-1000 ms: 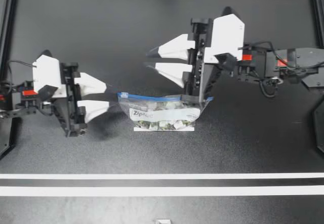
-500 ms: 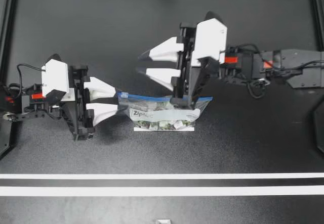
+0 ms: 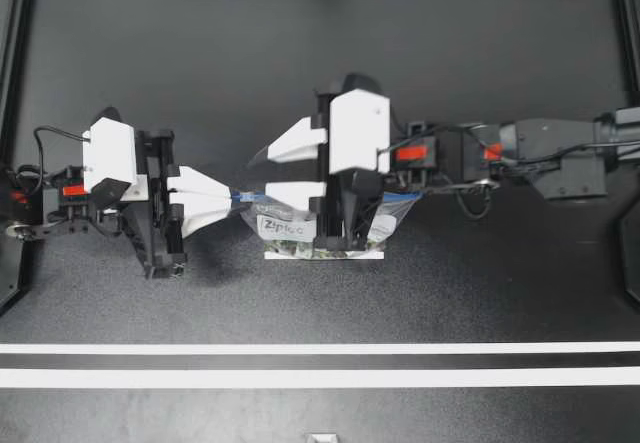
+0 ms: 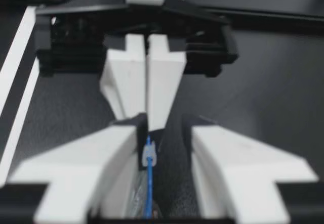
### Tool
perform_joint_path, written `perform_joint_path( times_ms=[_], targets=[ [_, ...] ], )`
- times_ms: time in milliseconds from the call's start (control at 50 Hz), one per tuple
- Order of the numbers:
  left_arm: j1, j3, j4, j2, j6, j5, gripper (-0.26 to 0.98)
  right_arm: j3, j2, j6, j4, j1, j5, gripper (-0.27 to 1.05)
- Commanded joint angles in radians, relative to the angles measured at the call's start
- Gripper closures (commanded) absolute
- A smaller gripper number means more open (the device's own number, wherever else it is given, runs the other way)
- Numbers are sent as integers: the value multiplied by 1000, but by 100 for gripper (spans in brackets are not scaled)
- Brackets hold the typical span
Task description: Slide open the ziploc bag.
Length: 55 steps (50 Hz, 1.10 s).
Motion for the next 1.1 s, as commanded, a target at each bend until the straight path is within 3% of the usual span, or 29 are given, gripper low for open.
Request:
perform_joint_path(
  times_ms=[0,220,400,1080],
  targets=[
    [0,-11,8,-15,2,-5,89,-37,3,0,-17,5,11,33],
    [0,-9,12,-18,9,-5,89,-60,34,0,-44,12,40,32],
    [-2,-9,14,-28,14,-5,89,-63,49,0,-58,14,54,24],
    [0,-9,14,-21,21,-3,89,-92,78,2,-58,14,121,30]
  ],
)
